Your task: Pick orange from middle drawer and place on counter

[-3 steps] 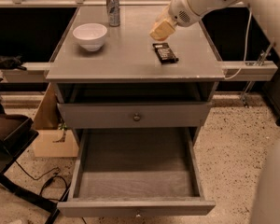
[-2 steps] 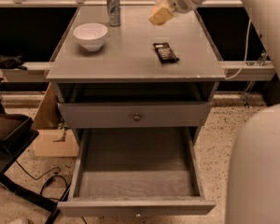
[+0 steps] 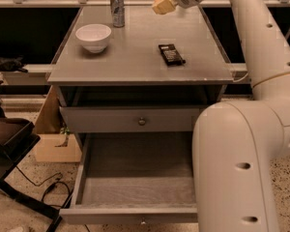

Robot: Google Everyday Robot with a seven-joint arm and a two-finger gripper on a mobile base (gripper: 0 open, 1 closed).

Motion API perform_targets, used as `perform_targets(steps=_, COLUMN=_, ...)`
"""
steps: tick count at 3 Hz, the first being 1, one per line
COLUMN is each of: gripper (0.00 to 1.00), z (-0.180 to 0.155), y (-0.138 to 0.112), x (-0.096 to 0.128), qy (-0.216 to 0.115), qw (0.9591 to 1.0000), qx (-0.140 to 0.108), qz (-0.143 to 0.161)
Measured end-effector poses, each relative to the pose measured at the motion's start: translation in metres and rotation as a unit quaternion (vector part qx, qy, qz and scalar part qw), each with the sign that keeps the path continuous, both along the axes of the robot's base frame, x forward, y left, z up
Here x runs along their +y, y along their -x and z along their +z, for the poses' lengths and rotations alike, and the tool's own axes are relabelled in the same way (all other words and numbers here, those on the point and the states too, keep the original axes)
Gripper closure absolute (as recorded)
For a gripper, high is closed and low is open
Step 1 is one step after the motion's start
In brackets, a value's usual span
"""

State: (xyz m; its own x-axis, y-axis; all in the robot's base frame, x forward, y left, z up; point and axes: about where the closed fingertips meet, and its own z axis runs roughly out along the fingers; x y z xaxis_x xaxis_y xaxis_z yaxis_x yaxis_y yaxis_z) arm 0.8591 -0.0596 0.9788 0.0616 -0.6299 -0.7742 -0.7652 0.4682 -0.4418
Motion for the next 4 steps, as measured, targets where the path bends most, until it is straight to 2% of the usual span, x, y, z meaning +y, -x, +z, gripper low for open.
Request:
perform_targets(steps=1, gripper=1.00, z=-0.015, y=-0.017, x=0.003, qy=-0.018, qw=0.9998, qx=0.010, qz=-0.006)
perform_targets(steps=2, gripper=1.00, z=-0.047, y=-0.024, x=0.009, qy=-0.029, qw=0.9981, qx=0.052, qz=-0.015)
perform_targets(steps=3, gripper=1.00, z=-0.082, y=-0.027, x=0.019, qy=-0.038, qw=0.9941, qx=0.099, qz=-0.021)
perform_targets(steps=4, gripper=1.00, z=-0.107, y=-0.029, x=0.028, qy=-0.046, qw=0.9899, qx=0.132, qz=-0.025)
